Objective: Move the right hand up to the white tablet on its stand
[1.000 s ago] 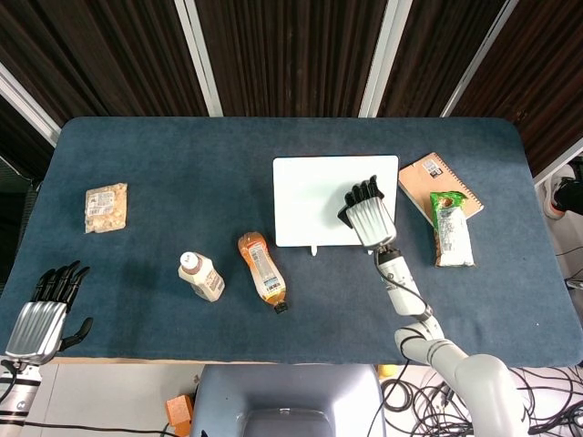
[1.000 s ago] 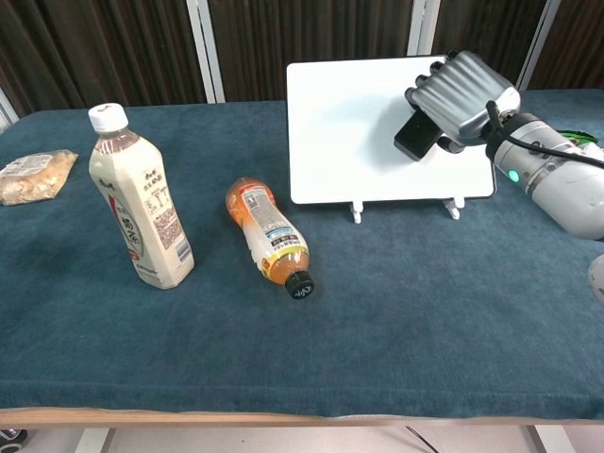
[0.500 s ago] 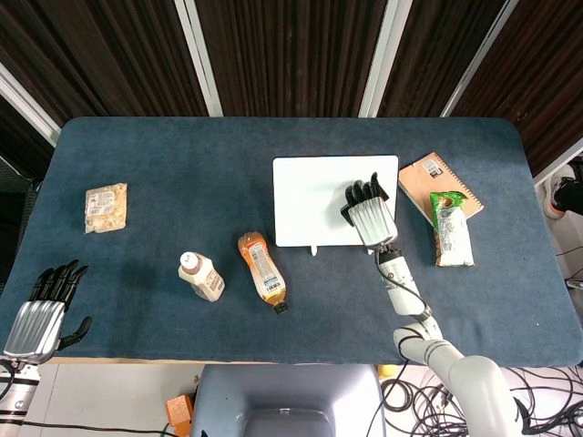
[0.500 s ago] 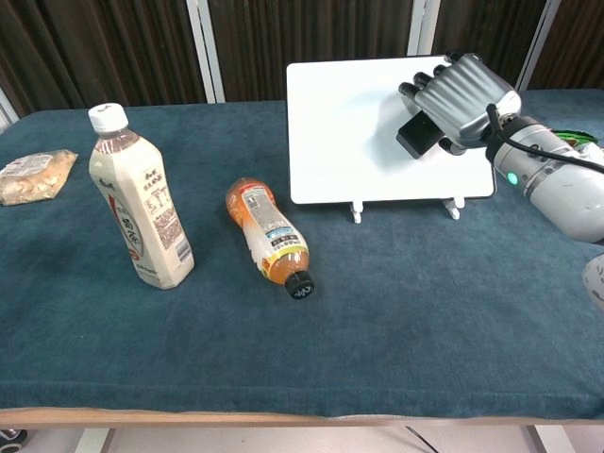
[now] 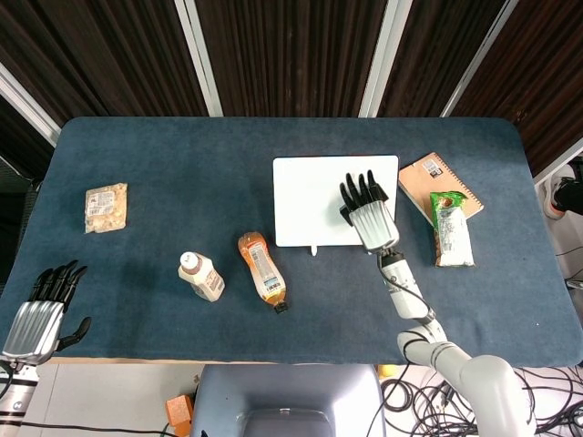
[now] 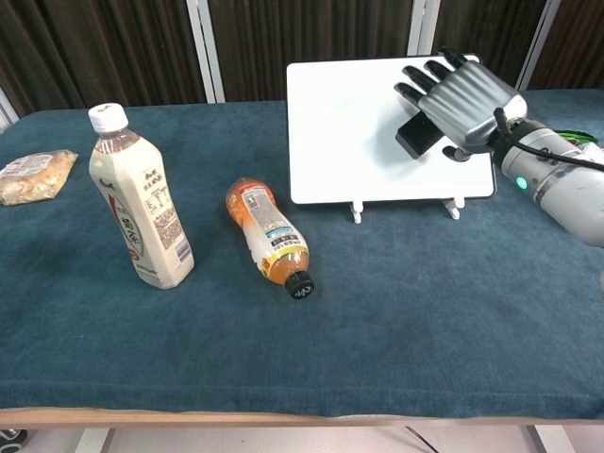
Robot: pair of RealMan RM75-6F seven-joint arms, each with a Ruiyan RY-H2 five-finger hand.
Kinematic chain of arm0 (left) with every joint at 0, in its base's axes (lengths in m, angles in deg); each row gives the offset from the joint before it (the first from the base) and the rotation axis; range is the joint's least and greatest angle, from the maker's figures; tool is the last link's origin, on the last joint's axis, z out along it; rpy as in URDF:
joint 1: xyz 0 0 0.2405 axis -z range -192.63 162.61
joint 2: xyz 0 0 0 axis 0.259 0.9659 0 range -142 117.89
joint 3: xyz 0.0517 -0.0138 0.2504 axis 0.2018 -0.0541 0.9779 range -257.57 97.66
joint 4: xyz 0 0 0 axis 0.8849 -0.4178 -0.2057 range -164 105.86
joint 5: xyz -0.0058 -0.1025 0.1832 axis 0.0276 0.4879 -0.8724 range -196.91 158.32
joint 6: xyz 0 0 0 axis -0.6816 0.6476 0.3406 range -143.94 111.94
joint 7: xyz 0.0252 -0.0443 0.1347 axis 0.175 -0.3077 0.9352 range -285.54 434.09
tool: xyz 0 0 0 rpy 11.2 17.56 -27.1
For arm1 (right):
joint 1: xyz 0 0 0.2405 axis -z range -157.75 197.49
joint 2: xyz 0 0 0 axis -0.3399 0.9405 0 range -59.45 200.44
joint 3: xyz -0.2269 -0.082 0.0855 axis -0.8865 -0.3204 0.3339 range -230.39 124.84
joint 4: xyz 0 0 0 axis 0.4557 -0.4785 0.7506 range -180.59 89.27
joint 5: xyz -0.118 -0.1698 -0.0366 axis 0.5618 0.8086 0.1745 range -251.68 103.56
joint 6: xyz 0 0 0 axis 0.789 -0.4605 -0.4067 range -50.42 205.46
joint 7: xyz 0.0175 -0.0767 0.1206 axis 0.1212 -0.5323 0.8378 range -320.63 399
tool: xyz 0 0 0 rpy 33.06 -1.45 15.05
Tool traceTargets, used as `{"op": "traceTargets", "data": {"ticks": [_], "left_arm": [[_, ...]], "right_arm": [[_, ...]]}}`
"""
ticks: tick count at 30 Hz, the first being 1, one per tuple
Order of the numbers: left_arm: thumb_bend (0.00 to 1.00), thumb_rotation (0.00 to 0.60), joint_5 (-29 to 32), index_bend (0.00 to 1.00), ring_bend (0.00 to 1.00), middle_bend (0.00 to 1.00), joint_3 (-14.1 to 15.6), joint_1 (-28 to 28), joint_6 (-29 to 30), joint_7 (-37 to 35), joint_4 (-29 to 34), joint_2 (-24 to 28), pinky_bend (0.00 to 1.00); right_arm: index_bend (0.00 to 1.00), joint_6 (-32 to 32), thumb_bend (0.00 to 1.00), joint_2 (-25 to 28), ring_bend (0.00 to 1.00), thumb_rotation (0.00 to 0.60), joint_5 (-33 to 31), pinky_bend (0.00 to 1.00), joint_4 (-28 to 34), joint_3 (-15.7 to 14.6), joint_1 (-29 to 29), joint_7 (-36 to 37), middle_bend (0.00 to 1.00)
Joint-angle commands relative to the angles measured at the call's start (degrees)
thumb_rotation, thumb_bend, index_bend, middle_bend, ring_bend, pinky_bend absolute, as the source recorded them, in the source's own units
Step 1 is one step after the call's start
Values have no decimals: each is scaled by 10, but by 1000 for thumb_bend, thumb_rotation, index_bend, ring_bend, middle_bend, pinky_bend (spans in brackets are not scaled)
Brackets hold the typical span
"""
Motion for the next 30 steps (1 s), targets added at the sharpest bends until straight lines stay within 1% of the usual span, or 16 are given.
{"op": "traceTargets", "data": {"ticks": [1, 3, 6, 7, 10, 11, 12, 13, 15, 17, 18, 21, 23, 25, 30], "left_arm": [[334, 600, -3, 0, 0, 0, 0, -1, 3, -2, 1, 1, 62], [334, 600, -6, 0, 0, 0, 1, -3, 8, -3, 1, 2, 62], [335, 600, -12, 0, 0, 0, 3, -7, 16, -5, 1, 2, 63], [335, 600, -14, 0, 0, 0, 3, -7, 18, -5, 1, 3, 63], [334, 600, -18, 0, 0, 0, 5, -10, 24, -5, 1, 3, 63], [335, 600, -19, 0, 0, 0, 6, -11, 25, -5, 1, 3, 63], [335, 600, -20, 0, 0, 0, 6, -12, 26, -4, 1, 4, 63], [335, 600, -23, 0, 0, 0, 7, -13, 29, -4, 2, 3, 63], [336, 600, -31, 0, 0, 0, 8, -14, 34, -4, 1, 3, 62], [337, 600, -42, 0, 0, 0, 10, -16, 43, -4, -2, 0, 62], [336, 600, -47, 0, 0, 0, 11, -16, 48, -4, -4, -1, 62], [337, 600, -49, 0, 0, 0, 12, -19, 51, 1, -8, -6, 62], [336, 600, -36, 0, 0, 0, 9, -19, 44, 9, -3, -7, 64], [336, 600, -34, 0, 0, 0, 6, -17, 44, 9, -2, -9, 64], [336, 600, -52, 0, 0, 0, 9, -18, 53, -1, -12, -11, 63]], "right_arm": [[0, -2, 147, 34, 2, 600, 1, 0, 59, -13, 22, -25, 0], [0, -23, 135, 65, 0, 600, 10, 0, 117, -23, 39, -31, 0], [0, -73, 133, 130, 0, 600, 35, 0, 238, -47, 78, -24, 0], [0, -92, 133, 153, 0, 600, 44, 0, 282, -55, 93, -23, 0], [0, -167, 132, 242, 0, 600, 70, 0, 443, -88, 157, -17, 0], [0, -187, 132, 266, 0, 600, 75, 0, 485, -99, 176, -11, 0], [0, -203, 133, 291, 0, 600, 82, 0, 523, -112, 195, 2, 0], [0, -228, 133, 324, 0, 600, 93, 0, 566, -131, 221, 30, 0], [0, -271, 133, 365, 0, 600, 97, 0, 610, -155, 267, 72, 0], [0, -310, 133, 404, 0, 600, 80, 0, 646, -185, 323, 96, 0], [0, -322, 133, 415, 0, 600, 75, 0, 651, -195, 343, 106, 0], [0, -344, 133, 424, 0, 600, 66, 0, 634, -212, 388, 151, 0], [0, -337, 133, 421, 0, 600, 58, 0, 617, -213, 402, 168, 0], [0, -325, 133, 427, 0, 600, 68, 0, 615, -213, 399, 167, 0], [0, -307, 133, 434, 0, 600, 68, 0, 617, -196, 402, 194, 0]]}}
